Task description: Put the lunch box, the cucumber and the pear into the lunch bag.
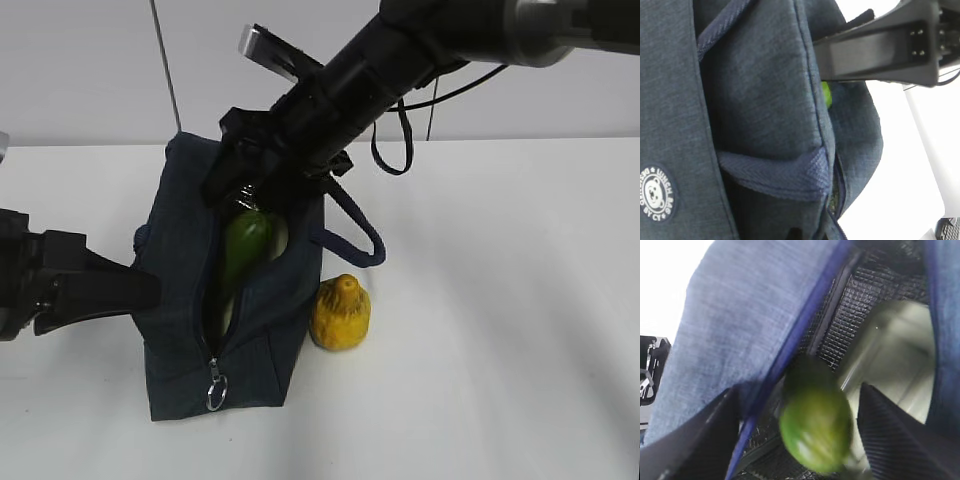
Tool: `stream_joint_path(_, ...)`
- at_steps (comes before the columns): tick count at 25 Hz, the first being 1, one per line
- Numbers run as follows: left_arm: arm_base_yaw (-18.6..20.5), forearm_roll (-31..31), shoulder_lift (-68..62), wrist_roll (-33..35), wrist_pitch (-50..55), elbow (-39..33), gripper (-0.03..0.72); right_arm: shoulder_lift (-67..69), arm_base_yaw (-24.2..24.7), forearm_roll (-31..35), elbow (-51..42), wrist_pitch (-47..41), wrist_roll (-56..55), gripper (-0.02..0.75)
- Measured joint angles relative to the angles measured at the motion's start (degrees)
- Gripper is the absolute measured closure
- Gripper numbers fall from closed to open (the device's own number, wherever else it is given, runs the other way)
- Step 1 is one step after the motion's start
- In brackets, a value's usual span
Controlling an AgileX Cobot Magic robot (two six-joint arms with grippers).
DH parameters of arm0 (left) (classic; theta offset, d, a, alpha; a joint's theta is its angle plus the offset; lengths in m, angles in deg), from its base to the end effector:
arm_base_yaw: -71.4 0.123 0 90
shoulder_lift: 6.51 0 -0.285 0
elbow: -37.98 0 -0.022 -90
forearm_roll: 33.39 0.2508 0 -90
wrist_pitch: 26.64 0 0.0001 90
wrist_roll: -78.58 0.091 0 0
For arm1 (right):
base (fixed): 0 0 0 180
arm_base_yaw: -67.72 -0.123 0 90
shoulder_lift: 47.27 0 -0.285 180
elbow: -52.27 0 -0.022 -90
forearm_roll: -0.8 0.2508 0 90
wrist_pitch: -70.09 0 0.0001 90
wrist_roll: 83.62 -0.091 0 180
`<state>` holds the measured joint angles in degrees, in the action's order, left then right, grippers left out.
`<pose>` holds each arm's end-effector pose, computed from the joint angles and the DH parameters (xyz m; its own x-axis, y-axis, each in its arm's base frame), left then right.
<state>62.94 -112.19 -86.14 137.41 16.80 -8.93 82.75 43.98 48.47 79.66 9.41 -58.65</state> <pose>0.1978 -0.0915 0.2226 -0.8499 -0.0783 -0.5211 0.3441 0.6666 -0.6613 0.4016 0.2407 0.2460 -0.8460 -0.3241 -0.4234 -0.5298 0.6008 0.5986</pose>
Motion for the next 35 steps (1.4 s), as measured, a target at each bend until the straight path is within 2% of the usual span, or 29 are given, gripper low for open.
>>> stream_joint_path(7, 0.00, 0.00, 0.00, 0.00, -0.06, 0.00, 0.703, -4.66, 0.00, -8.79, 1.73, -0.80, 0.00, 0.156)
stream_joint_path(16, 0.00, 0.00, 0.00, 0.00, -0.18, 0.00, 0.703, -13.44, 0.00, -27.77, 2.01, -9.27, -4.08, 0.252)
stream_joint_path(20, 0.00, 0.00, 0.00, 0.00, -0.33, 0.00, 0.703, -15.16, 0.00, -33.20, 2.01, -10.00, -8.90, 0.273)
stream_joint_path(28, 0.00, 0.00, 0.00, 0.00, -0.39, 0.00, 0.703, -19.07, 0.00, -35.74, -5.12, -10.15, -11.40, 0.352)
stream_joint_path(35, 0.00, 0.00, 0.00, 0.00, -0.39, 0.00, 0.703, -26.32, 0.00, -35.55, -19.01, -10.15, -11.52, 0.360)
